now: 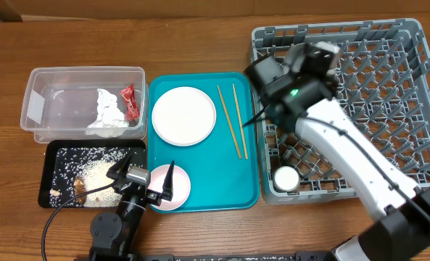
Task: Sort waste into correct bins and load items into the dishwasher
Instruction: 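Lift the grey bowl with the right gripper toward the dish rack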
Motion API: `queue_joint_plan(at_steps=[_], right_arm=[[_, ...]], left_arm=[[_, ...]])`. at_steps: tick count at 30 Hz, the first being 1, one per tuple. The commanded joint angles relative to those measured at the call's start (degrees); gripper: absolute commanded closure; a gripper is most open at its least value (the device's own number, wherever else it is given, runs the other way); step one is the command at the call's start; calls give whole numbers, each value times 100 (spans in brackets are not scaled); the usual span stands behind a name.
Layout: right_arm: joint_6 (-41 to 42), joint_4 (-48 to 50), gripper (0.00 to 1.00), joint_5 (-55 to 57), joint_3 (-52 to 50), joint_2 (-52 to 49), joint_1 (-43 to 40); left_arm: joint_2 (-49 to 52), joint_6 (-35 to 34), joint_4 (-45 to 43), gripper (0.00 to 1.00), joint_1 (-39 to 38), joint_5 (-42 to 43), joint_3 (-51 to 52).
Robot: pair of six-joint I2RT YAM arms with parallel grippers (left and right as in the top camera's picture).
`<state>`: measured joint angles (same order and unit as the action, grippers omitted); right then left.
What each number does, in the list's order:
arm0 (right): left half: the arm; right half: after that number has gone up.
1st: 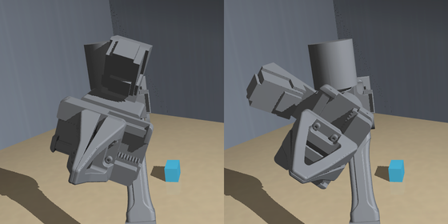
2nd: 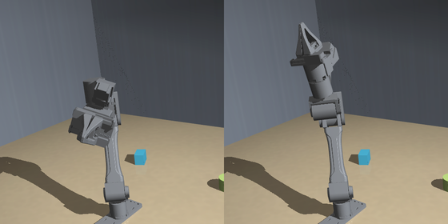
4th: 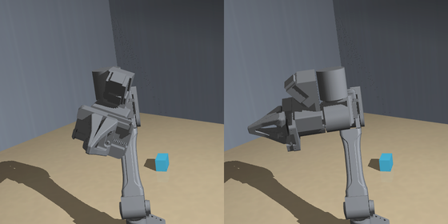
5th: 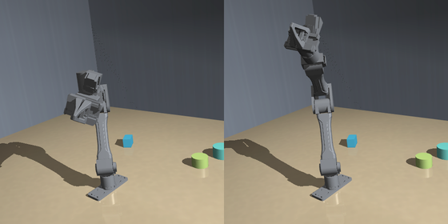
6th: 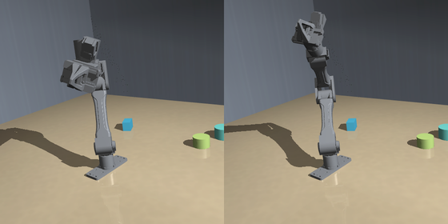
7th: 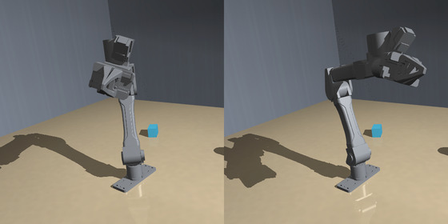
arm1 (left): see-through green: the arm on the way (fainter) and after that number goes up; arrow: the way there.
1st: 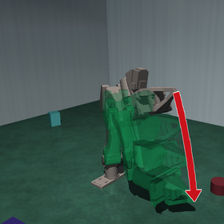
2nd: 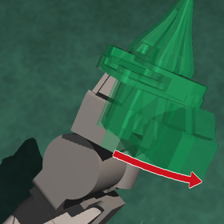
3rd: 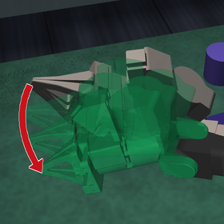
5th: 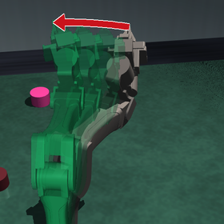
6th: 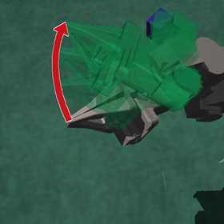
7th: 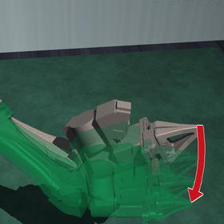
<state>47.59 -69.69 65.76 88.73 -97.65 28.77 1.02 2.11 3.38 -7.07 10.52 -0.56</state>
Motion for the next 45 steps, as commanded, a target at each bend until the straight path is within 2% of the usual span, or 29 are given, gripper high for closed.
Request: queue_joint_plan(at_steps=[1, 5, 11, 18, 27, 33, 45], right_arm=[[173, 15, 96, 361, 81, -299, -584], [149, 15, 96, 240, 81, -627, -1078], [149, -7, 96, -72, 72, -914, -1379], [-136, -118, 96, -348, 59, -1150, -1325], [-131, -111, 96, -33, 59, -1438, -1342], [-136, -175, 96, -505, 59, -1458, -1198], [-131, -378, 96, 538, 114, -1456, -1029]], left_arm=[[-33, 50, -7, 0, 39, 48, 28], [-33, 50, -7, 0, 39, 48, 28], [-33, 50, -7, 0, 39, 48, 28], [-33, 50, -7, 0, 39, 48, 28], [-33, 50, -7, 0, 39, 48, 28], [-33, 50, -7, 0, 39, 48, 28], [-33, 50, -7, 0, 39, 48, 28]])
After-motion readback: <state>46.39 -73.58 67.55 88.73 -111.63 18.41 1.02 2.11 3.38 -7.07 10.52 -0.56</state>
